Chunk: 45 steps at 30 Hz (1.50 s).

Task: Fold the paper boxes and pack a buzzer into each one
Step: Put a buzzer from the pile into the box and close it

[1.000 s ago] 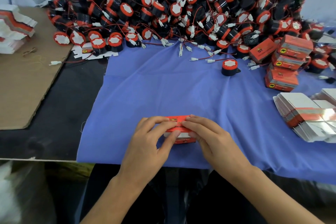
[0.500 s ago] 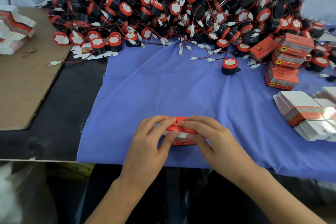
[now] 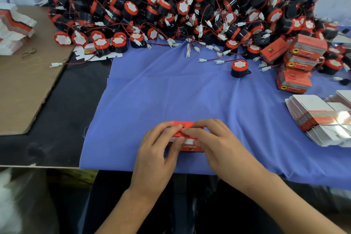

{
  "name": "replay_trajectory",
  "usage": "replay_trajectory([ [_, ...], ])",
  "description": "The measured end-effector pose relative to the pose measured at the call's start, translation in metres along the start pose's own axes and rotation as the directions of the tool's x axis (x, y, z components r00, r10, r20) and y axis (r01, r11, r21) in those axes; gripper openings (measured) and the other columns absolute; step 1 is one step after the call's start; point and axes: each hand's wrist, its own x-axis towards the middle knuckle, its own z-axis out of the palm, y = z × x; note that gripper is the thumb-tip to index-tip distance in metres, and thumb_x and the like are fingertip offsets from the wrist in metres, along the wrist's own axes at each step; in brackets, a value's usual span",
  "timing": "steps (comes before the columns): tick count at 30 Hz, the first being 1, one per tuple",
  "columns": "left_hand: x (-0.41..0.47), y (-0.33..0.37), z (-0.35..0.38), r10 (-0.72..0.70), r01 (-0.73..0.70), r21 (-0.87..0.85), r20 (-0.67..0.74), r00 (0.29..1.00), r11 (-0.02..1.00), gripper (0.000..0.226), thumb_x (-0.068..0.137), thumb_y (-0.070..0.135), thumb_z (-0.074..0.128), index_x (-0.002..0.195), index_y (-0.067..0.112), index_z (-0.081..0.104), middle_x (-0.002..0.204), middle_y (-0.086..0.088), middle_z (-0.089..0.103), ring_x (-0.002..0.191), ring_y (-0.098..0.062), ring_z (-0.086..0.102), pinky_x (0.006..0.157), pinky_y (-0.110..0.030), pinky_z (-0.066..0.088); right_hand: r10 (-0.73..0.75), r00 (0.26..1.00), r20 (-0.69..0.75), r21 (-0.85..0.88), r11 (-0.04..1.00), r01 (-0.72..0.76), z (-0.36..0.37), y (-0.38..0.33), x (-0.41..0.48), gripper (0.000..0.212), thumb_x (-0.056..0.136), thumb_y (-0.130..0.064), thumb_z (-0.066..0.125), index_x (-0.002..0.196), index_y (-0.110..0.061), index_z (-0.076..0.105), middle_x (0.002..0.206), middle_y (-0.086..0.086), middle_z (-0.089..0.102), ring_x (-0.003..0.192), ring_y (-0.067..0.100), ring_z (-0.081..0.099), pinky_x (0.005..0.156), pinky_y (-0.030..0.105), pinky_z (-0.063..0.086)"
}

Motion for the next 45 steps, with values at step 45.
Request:
replay_trajectory([
  [45, 0.029, 0.012, -0.015, -0.150, 0.173, -0.044, 0.321, 0.935, 0.984, 0.067, 0.068, 0.065, 0.083, 0.126, 0.042, 0.059, 0.138, 0.031, 0.047, 0.135, 0.000, 0.042, 0.101, -0.031, 0.049, 0.265, 0.962, 0.064, 0.510, 0.820, -0.259, 0.014, 0.050, -0.010, 0.057, 0.085, -0.041, 0.077, 0.133, -0.059, 0.053, 0.137, -0.025, 0.059, 0.129, 0.003, 0.058, 0.103, 0.035, 0.054],
])
